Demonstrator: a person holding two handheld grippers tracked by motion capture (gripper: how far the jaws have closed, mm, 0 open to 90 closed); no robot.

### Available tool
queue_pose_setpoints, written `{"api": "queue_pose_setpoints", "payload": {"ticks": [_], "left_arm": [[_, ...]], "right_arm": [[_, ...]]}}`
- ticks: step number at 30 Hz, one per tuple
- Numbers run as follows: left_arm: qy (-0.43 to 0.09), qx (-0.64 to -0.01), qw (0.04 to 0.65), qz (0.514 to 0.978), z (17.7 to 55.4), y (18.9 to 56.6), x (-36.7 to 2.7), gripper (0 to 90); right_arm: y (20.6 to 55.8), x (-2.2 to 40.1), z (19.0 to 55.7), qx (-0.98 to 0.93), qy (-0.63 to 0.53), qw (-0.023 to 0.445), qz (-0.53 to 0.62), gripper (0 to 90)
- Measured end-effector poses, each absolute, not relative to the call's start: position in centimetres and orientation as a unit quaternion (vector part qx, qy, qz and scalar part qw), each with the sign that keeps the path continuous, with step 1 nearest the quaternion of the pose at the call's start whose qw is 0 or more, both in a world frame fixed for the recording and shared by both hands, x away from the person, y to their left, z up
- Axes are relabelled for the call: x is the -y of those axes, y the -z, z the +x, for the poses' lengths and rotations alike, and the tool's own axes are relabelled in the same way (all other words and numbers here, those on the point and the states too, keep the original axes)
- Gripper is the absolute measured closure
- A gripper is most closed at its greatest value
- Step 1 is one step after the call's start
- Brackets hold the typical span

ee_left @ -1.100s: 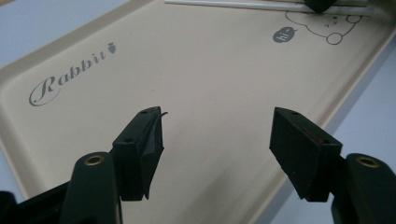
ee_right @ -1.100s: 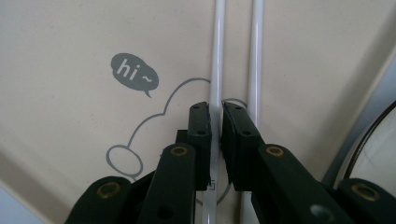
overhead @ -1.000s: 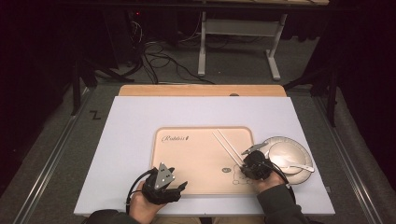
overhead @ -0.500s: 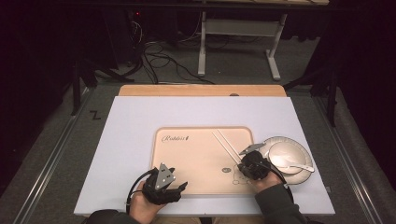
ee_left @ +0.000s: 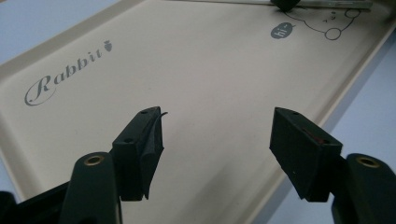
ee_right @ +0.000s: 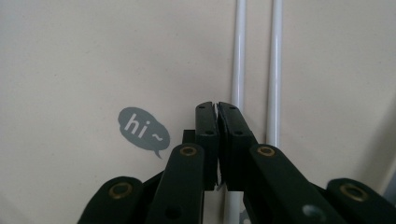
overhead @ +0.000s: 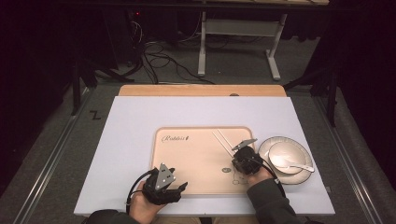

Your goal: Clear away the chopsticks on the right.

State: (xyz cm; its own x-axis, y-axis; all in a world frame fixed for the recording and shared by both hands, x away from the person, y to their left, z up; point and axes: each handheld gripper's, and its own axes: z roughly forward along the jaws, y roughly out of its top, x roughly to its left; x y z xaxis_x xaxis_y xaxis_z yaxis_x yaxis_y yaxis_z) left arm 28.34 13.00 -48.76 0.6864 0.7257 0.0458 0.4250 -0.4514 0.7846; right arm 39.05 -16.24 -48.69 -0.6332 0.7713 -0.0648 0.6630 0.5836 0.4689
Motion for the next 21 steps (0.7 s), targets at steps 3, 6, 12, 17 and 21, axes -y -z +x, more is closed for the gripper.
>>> {"api": "queue_pose_setpoints", "payload": {"ticks": [3, 6, 12, 17, 21], "left_arm": [[-0.191, -0.347, 0.391, 0.831, 28.34, 48.76, -12.98, 35.2], [-0.191, -0.347, 0.389, 0.831, 28.36, 48.78, -12.96, 35.2], [-0.191, -0.347, 0.390, 0.831, 28.36, 48.78, -12.96, 35.2], [-0.191, -0.347, 0.390, 0.831, 28.36, 48.78, -12.97, 35.2], [-0.191, -0.347, 0.389, 0.832, 28.37, 48.78, -12.97, 35.2]], "right_arm": [[48.71, 16.42, 39.18, -0.877, -0.204, 0.138, 0.413, 88.1], [48.65, 16.63, 39.32, -0.879, -0.201, 0.135, 0.411, 88.1], [48.68, 16.81, 39.56, -0.876, -0.202, 0.137, 0.416, 88.0], [48.69, 16.94, 39.69, -0.874, -0.203, 0.139, 0.419, 87.8], [48.70, 16.94, 39.60, -0.874, -0.207, 0.139, 0.418, 86.7]]}}
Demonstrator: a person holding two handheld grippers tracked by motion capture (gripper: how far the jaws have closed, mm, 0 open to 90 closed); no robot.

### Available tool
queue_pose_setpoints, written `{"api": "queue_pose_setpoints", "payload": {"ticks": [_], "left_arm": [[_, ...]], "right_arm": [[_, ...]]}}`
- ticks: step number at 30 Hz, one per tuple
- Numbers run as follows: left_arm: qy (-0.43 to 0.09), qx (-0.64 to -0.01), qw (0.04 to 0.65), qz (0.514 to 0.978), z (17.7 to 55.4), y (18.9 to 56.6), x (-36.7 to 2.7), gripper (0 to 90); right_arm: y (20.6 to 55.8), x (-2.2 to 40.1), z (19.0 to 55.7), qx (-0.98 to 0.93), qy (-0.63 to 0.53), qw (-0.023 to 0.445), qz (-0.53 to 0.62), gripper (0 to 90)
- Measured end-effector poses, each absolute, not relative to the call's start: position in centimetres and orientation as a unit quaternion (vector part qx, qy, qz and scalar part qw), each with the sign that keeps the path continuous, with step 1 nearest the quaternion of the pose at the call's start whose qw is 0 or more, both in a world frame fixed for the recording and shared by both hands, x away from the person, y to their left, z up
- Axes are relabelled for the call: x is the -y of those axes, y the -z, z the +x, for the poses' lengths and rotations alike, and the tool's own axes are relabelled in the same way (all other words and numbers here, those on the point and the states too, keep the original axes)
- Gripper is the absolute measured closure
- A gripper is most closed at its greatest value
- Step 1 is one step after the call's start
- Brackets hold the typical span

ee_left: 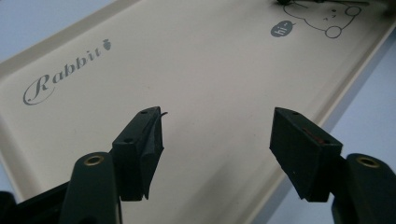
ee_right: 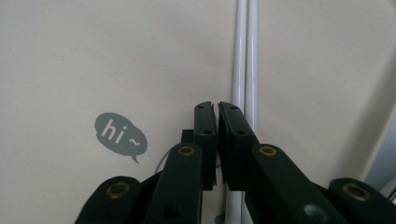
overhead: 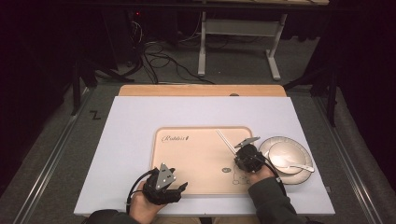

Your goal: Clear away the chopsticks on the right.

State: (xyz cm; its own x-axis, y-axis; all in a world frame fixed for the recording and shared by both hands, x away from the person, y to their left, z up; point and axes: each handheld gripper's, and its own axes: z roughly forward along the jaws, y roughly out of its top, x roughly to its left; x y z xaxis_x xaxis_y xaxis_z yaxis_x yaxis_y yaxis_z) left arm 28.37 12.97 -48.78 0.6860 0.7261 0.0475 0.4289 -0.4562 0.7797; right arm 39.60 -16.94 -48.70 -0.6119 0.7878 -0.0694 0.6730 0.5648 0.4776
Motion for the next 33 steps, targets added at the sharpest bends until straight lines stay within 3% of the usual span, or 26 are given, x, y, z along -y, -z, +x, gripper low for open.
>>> {"api": "queue_pose_setpoints", "payload": {"ticks": [23, 33], "left_arm": [[-0.186, -0.351, 0.390, 0.831, 28.6, 48.8, -13.1, 34.9], [-0.181, -0.354, 0.393, 0.829, 28.7, 48.7, -13.4, 34.7]], "right_arm": [[46.5, 18.8, 37.2, -0.869, -0.261, 0.139, 0.397, 82.1], [44.9, 20.3, 35.8, -0.862, -0.279, 0.153, 0.395, 75.6]]}}
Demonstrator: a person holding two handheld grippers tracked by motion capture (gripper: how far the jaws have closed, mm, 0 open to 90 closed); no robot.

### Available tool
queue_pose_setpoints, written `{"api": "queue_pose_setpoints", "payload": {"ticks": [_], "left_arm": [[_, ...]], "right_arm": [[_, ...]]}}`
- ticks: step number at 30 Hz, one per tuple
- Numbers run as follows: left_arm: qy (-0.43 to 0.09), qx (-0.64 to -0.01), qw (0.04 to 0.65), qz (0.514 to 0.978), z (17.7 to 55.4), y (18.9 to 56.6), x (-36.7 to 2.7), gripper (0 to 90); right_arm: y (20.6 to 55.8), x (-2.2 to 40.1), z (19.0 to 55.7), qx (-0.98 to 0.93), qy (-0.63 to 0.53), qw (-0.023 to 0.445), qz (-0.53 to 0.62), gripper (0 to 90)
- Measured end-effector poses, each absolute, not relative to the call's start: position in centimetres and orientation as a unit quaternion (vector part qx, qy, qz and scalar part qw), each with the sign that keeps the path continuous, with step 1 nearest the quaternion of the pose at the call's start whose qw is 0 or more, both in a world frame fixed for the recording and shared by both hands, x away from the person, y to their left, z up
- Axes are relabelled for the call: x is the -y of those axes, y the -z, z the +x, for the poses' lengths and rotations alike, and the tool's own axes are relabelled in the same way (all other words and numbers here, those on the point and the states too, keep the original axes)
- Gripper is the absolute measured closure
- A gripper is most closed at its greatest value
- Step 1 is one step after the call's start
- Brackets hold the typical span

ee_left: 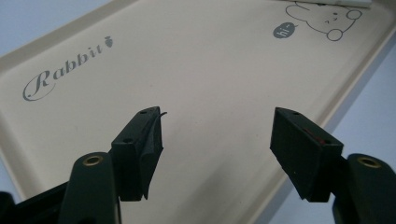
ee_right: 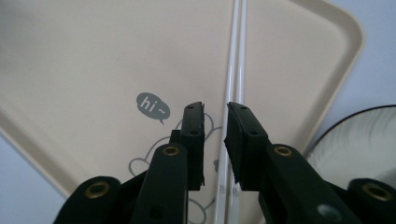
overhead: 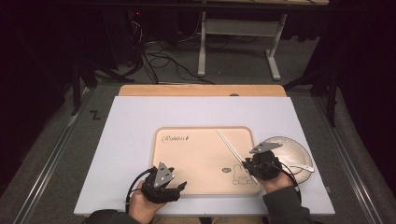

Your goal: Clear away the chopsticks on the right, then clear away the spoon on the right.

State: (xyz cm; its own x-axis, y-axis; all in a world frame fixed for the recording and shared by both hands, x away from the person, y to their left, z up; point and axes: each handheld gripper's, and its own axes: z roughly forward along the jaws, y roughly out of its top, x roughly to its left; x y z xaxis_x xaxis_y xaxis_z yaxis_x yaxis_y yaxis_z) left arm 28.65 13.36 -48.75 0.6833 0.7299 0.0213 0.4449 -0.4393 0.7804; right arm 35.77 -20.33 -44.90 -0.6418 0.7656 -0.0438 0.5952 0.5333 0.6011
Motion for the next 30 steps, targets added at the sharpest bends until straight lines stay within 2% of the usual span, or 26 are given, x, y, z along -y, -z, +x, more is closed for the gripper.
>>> {"api": "queue_pose_setpoints", "payload": {"ticks": [22, 30], "left_arm": [[-0.175, -0.361, 0.385, 0.831, 28.7, 48.9, -13.5, 34.8], [-0.175, -0.363, 0.381, 0.832, 28.6, 49.0, -13.4, 34.9]], "right_arm": [[41.7, 26.4, 34.0, -0.841, -0.298, 0.175, 0.415, 61.1], [41.1, 28.9, 33.7, -0.840, -0.290, 0.184, 0.421, 60.3]]}}
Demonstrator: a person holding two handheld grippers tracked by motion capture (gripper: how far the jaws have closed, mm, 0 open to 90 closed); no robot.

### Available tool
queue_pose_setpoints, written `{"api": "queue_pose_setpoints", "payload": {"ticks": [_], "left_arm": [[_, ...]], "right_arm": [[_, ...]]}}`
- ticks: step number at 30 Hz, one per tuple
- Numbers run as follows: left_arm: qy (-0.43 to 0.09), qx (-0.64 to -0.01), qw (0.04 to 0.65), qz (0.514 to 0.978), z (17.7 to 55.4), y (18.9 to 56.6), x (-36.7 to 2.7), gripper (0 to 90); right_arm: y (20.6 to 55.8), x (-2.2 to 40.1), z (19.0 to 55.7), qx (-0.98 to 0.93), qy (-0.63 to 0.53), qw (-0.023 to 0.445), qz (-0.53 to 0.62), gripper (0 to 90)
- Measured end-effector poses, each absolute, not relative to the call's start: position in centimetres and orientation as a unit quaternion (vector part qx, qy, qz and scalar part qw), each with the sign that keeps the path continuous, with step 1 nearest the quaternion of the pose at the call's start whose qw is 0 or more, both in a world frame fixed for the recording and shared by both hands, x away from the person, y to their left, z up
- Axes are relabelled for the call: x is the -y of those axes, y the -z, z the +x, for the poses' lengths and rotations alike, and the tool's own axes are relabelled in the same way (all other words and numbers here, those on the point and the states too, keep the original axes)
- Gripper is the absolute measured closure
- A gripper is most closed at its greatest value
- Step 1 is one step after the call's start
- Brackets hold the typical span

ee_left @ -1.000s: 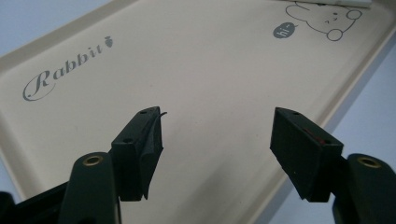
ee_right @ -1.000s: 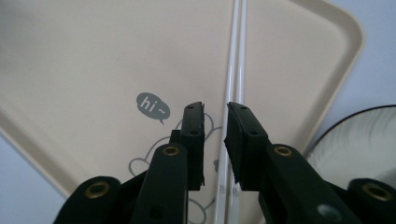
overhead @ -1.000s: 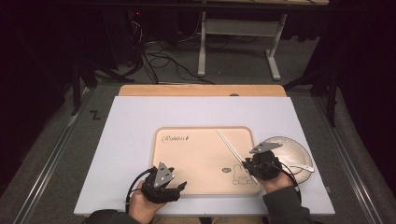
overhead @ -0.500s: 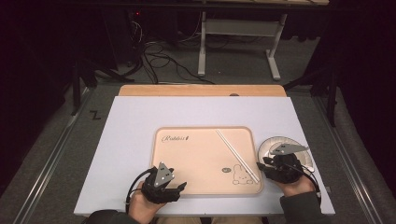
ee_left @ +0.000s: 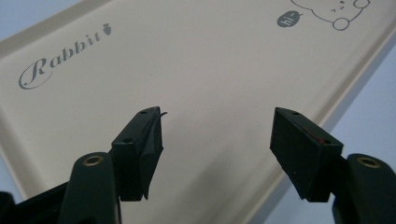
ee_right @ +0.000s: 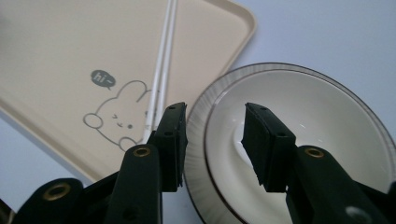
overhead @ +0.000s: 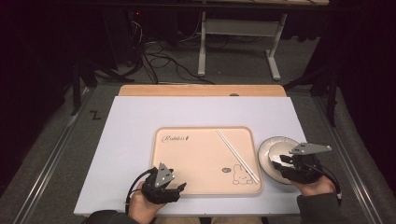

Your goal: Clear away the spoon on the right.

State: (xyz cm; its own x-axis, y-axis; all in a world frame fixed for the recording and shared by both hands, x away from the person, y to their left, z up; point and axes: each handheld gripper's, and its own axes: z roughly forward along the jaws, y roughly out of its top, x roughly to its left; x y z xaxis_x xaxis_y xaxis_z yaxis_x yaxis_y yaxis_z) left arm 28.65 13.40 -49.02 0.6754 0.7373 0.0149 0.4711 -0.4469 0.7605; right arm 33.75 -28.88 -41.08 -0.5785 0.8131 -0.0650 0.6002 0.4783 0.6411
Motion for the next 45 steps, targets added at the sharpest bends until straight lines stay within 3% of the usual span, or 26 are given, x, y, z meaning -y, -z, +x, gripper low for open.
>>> {"api": "queue_pose_setpoints", "payload": {"ticks": [17, 45], "left_arm": [[-0.167, -0.348, 0.366, 0.846, 28.9, 49.4, -12.4, 34.8], [-0.163, -0.342, 0.364, 0.851, 28.7, 49.5, -12.2, 34.6]], "right_arm": [[40.5, 32.7, 35.3, -0.844, -0.252, 0.185, 0.436, 60.4], [42.7, 33.5, 38.5, -0.874, -0.170, 0.110, 0.441, 59.4]]}}
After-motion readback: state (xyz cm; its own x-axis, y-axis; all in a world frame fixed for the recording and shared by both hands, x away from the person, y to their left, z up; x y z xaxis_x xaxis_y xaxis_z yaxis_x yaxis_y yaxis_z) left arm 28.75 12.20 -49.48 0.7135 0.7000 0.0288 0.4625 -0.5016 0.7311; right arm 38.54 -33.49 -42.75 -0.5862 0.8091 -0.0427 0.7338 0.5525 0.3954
